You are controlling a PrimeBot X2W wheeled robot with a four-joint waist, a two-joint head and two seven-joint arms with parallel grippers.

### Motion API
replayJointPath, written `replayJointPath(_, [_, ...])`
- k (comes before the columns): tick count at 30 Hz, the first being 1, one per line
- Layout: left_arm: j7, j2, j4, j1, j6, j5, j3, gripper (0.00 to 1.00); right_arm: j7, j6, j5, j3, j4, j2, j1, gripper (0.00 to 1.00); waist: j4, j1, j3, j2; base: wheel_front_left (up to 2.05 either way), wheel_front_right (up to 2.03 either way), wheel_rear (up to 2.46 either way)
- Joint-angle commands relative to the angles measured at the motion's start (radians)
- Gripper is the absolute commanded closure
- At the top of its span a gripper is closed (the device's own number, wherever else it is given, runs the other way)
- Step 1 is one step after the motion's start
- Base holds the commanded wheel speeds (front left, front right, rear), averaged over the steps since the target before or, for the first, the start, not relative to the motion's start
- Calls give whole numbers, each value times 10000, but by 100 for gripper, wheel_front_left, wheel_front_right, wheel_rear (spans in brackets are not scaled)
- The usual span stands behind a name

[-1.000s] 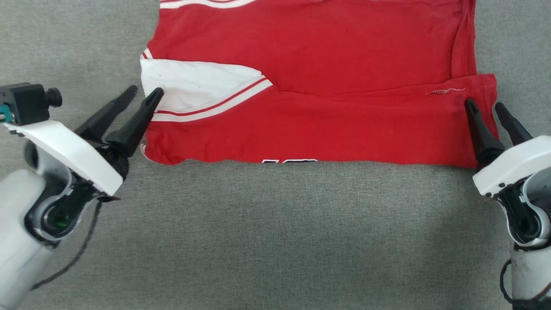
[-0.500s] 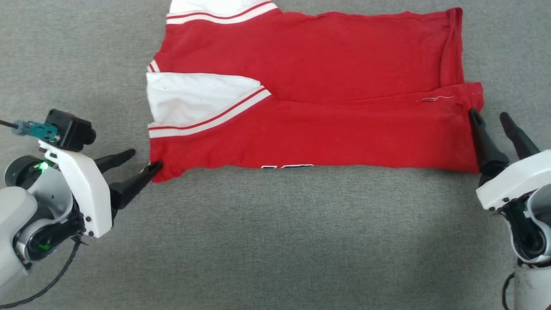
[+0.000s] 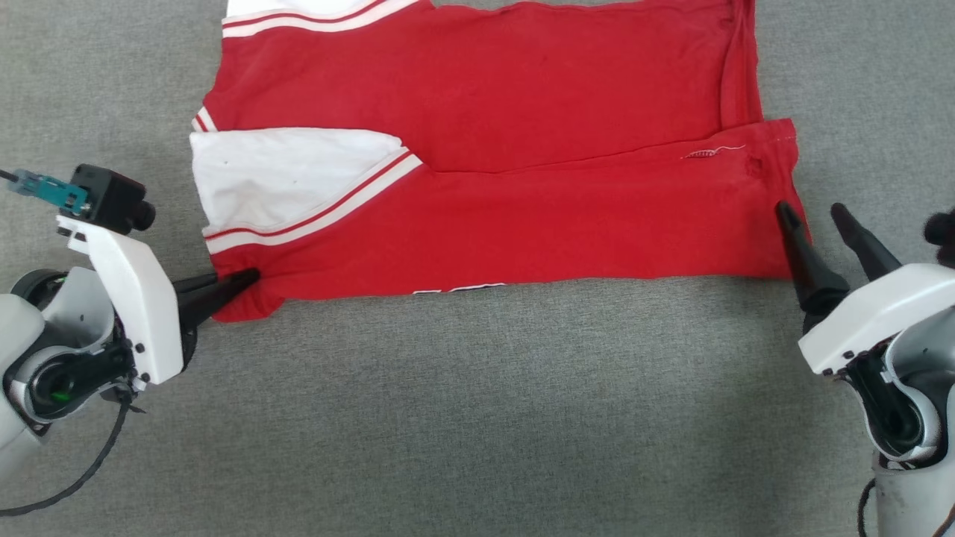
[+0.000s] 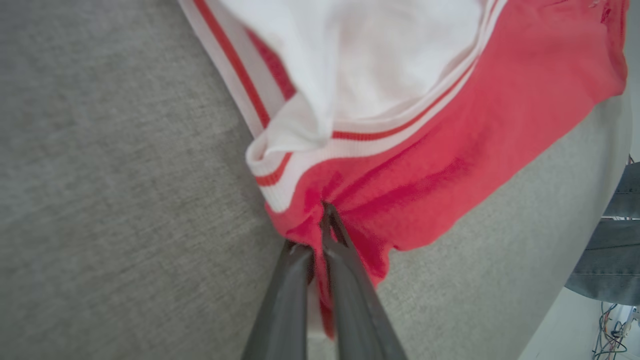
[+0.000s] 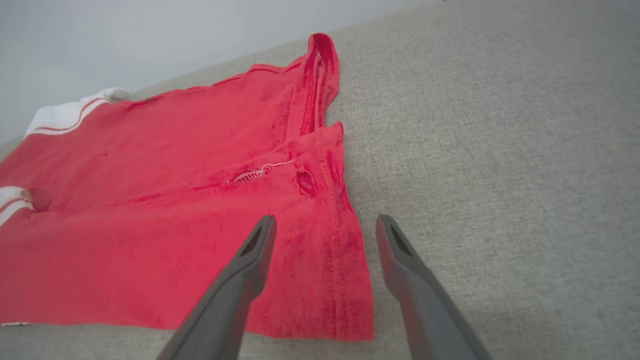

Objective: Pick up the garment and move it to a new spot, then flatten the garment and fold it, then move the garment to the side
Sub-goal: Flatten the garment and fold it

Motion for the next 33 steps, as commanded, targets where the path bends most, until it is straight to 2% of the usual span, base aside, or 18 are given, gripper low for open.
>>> replayJointPath(1, [237,-375,0,362,26,29,-472,100,111,0,-106,66,-38,-114,68,0,-13,0,3,-1,0,0,0])
replayJointPath(10, [-194,-412,-150,100,26,194,-675,100,2852,0,-261,1064,-231,-1292,-45,0,195,0,7,-1,0,0,0])
replayJointPath(16, [-516,-634,-307,-147,26,305,-833,100,3530,0,-292,1198,326,-1482,-439,0,522,0,194,-1,0,0,0])
replayJointPath(17, [-585,-690,-313,-167,26,282,-863,100,3628,0,-319,1330,477,-1501,-466,39,575,0,205,-1,0,0,0])
replayJointPath(18, [-641,-752,-306,-174,26,269,-892,100,3645,2,-281,1393,610,-1457,-498,58,625,0,201,-1,0,0,0])
replayJointPath(19, [-708,-792,-284,-185,26,255,-919,100,3645,2,-230,1466,698,-1406,-522,93,663,0,189,-1,0,0,0])
replayJointPath(20, [-783,-833,-264,-185,26,252,-948,100,3685,5,-174,1558,795,-1411,-529,100,699,0,166,-1,0,0,0])
replayJointPath(25, [-1336,-667,-460,32,26,173,-1001,100,3413,0,-53,1408,790,-1654,-334,100,831,0,-110,-1,0,0,0])
replayJointPath(33, [-2480,252,-1654,833,24,116,-1081,100,3597,-1,213,968,4,-2252,570,100,964,0,-495,-1,0,0,0])
